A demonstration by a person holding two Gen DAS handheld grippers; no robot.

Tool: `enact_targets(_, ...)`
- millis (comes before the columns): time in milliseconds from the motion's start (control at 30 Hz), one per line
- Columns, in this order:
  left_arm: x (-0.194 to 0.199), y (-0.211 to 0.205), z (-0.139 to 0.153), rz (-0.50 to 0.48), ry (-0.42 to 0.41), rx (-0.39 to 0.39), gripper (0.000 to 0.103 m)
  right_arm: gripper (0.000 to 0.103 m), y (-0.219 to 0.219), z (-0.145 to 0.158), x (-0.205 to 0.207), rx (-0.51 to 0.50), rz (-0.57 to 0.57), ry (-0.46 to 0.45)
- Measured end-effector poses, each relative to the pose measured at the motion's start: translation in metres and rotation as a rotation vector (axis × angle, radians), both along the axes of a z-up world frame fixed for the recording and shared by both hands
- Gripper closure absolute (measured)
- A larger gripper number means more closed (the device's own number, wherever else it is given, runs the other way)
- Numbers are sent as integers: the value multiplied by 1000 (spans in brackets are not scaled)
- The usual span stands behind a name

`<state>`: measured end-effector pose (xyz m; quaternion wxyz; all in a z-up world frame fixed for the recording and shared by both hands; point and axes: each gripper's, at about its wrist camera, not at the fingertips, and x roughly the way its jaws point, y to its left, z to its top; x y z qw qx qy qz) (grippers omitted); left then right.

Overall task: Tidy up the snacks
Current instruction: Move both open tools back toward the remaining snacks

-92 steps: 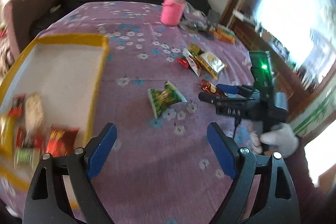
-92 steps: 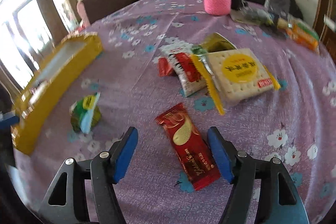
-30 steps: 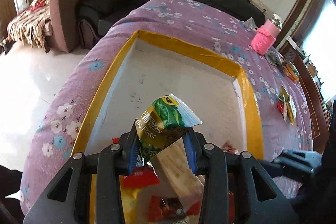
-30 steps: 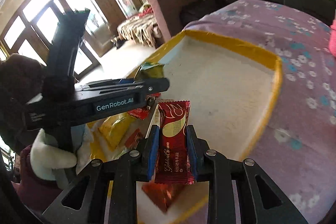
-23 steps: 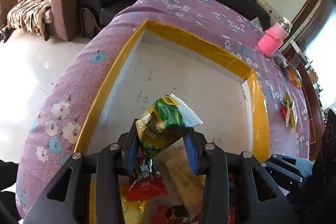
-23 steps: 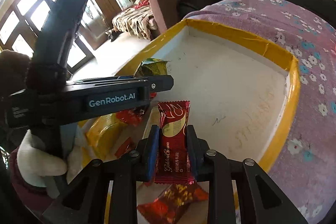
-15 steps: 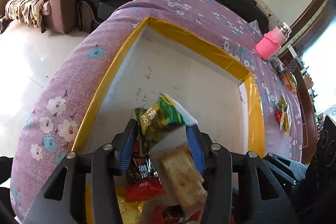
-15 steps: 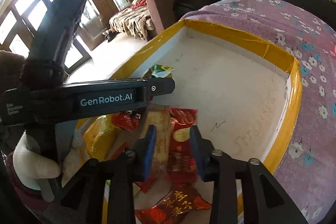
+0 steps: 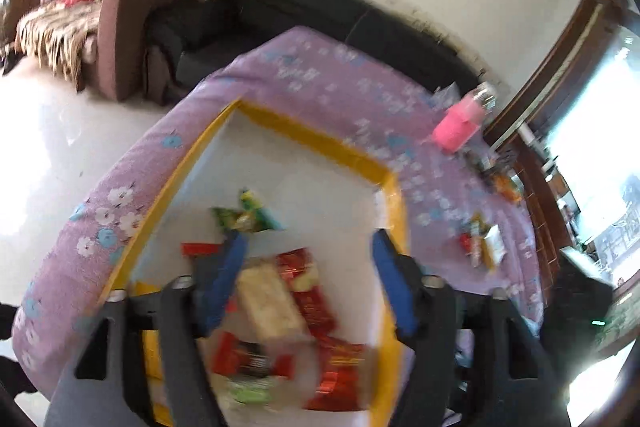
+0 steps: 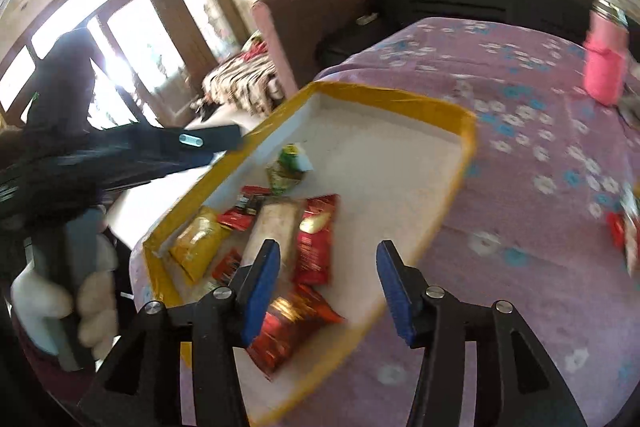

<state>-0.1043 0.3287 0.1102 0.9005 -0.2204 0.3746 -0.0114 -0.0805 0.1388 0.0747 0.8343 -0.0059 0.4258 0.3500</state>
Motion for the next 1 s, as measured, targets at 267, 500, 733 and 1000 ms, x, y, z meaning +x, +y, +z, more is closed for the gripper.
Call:
enact_targets(267, -30, -76, 2, -146, -107, -222, 24, 49, -108, -13, 20, 41, -217, 36)
enact_targets(500, -40, -125, -30, -183, -51, -96, 24, 38, -222, -13, 55, 47, -473, 14)
enact_targets(733, -42, -137, -45, -194, 0, -56, 24, 30, -301, -18, 133, 4, -723, 15)
enact_targets(1000, -42, -139, -49, -180, 22, -29, 24, 56, -294, -46, 195, -76, -696, 129)
